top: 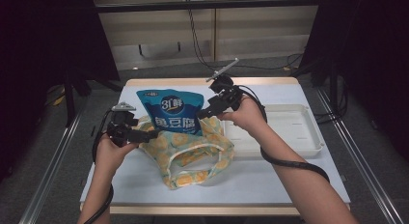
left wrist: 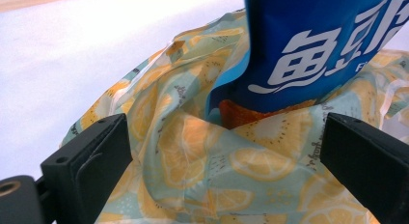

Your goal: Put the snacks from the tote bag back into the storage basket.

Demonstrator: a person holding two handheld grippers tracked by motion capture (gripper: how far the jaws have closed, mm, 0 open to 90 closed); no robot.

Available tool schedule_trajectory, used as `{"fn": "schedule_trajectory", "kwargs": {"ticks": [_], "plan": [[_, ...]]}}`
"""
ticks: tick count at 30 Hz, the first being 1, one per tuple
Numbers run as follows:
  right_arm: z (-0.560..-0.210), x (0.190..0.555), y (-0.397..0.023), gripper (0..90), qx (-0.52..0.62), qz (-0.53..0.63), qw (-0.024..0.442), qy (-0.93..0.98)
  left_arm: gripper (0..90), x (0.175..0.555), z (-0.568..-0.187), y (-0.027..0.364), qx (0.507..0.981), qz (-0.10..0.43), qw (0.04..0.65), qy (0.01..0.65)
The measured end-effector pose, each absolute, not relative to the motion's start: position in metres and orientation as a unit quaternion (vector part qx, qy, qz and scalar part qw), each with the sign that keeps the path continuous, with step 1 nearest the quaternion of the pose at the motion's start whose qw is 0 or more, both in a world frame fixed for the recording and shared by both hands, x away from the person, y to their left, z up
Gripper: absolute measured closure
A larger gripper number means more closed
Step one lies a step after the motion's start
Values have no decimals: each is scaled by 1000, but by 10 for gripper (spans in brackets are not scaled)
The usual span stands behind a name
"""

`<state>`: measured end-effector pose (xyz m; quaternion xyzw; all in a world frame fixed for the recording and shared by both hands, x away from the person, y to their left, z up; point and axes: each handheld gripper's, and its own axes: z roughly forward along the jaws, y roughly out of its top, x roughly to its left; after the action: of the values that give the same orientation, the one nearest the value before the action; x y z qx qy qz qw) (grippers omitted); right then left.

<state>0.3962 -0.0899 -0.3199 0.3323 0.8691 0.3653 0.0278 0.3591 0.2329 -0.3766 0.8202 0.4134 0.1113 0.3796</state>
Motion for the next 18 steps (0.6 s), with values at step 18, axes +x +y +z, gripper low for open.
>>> {"fn": "schedule_trajectory", "kwargs": {"ticks": [18], "plan": [[-299,404,-81,243,321,359,30,876,38,359,-376,232,818,108,384,414]]}}
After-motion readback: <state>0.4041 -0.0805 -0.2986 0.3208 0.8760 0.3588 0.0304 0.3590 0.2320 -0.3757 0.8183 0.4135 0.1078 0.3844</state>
